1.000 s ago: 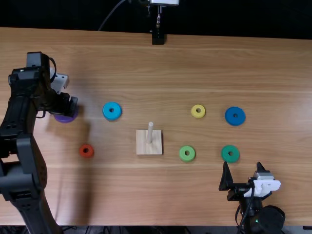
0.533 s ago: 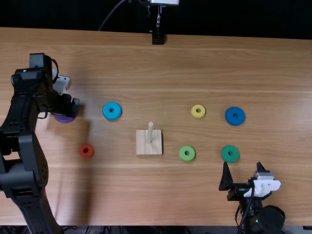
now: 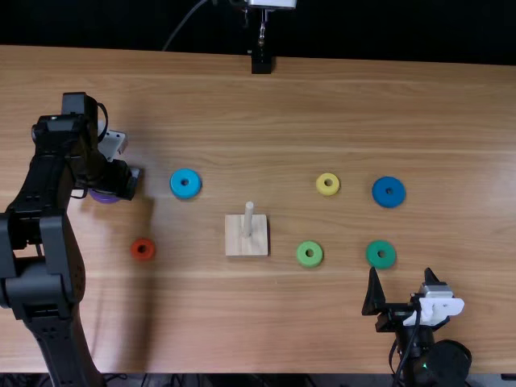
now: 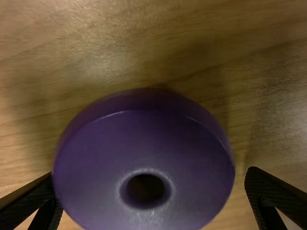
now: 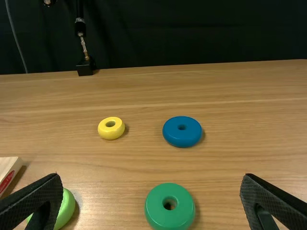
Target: Build the Hanoi tower: stack the rings onto the peg from bottom to top in this color order: purple, dark blue, light blue, dark green, light green, yellow, orange.
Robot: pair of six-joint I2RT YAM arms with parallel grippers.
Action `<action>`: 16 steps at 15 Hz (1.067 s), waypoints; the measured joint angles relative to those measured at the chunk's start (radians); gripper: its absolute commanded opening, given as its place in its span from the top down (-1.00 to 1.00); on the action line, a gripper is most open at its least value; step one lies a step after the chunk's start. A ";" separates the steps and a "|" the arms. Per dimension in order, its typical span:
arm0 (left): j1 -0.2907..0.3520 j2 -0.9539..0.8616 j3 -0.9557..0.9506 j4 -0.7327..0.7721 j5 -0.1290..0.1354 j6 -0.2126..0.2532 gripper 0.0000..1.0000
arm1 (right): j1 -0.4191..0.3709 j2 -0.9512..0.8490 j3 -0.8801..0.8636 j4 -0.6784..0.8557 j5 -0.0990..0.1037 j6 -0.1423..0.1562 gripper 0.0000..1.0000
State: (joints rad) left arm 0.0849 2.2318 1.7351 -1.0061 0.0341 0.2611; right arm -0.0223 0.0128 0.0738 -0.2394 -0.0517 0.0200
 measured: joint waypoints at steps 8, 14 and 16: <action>0.000 0.003 0.000 0.000 -0.005 0.000 0.30 | 0.000 0.000 0.000 0.000 0.000 0.000 -1.00; 0.002 0.003 0.000 0.003 -0.004 0.000 1.00 | 0.000 0.000 0.000 0.000 0.000 0.000 -1.00; 0.002 -0.011 -0.001 -0.010 0.001 0.000 1.00 | 0.000 0.000 0.000 0.000 0.000 0.000 -1.00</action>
State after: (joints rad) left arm 0.0868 2.2211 1.7344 -1.0157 0.0349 0.2611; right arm -0.0223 0.0128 0.0738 -0.2390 -0.0517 0.0200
